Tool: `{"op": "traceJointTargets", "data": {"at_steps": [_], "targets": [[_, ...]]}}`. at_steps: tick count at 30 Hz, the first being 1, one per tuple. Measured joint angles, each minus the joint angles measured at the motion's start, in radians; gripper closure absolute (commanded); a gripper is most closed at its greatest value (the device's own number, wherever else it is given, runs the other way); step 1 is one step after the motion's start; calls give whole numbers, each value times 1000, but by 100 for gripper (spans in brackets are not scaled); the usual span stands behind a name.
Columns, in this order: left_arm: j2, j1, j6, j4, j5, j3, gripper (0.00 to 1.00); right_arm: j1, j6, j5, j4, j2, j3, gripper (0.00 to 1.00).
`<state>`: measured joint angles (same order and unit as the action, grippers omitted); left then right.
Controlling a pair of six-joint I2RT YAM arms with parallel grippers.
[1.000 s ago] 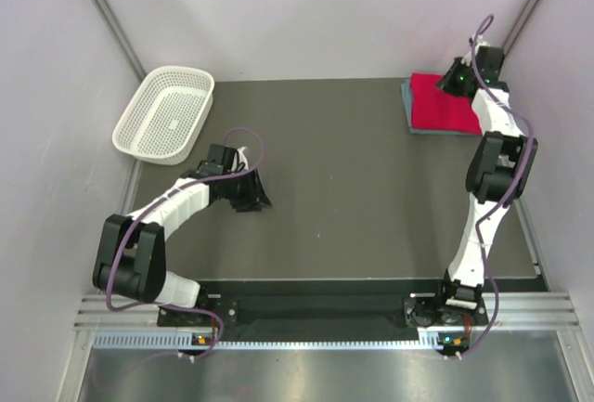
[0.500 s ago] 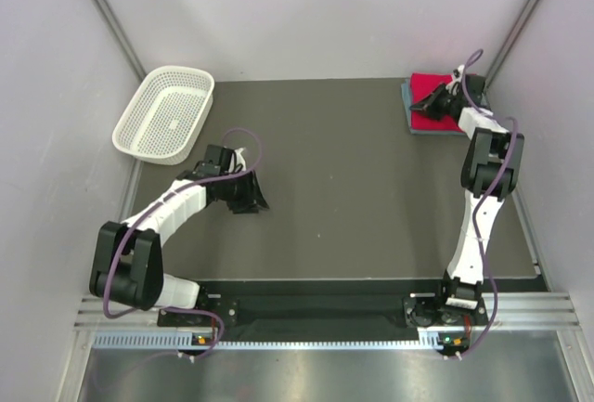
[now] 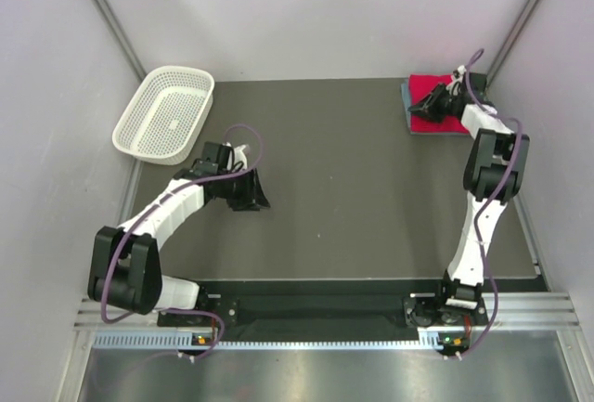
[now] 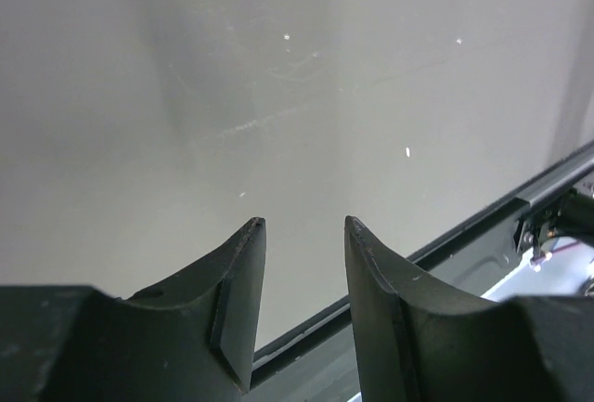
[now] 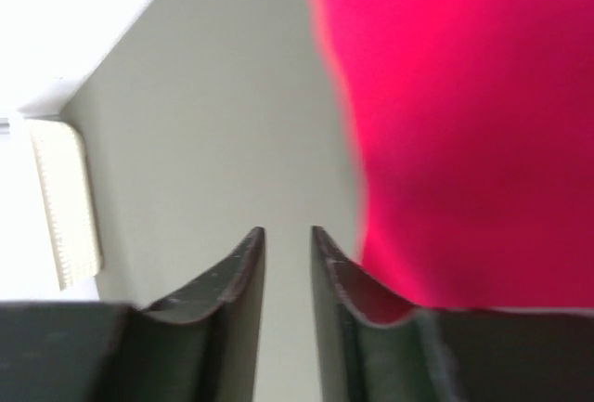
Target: Fold and stack the t-shirts
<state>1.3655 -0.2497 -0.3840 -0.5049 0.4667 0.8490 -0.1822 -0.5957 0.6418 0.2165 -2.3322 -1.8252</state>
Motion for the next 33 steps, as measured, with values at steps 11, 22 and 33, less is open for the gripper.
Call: {"op": "traceJointTargets", "data": {"at_steps": [11,22,33], "targets": [[-107,1,-21,34,82,-26,55,211,144,-122,144,669,476,62],[-421,2,-358,245,89,-376,52,456,132,-376,206,1192,1141,33],[-1086,2,-796,389,120,-810,43,454,-37,-262,114,1675,1532,0]]}}
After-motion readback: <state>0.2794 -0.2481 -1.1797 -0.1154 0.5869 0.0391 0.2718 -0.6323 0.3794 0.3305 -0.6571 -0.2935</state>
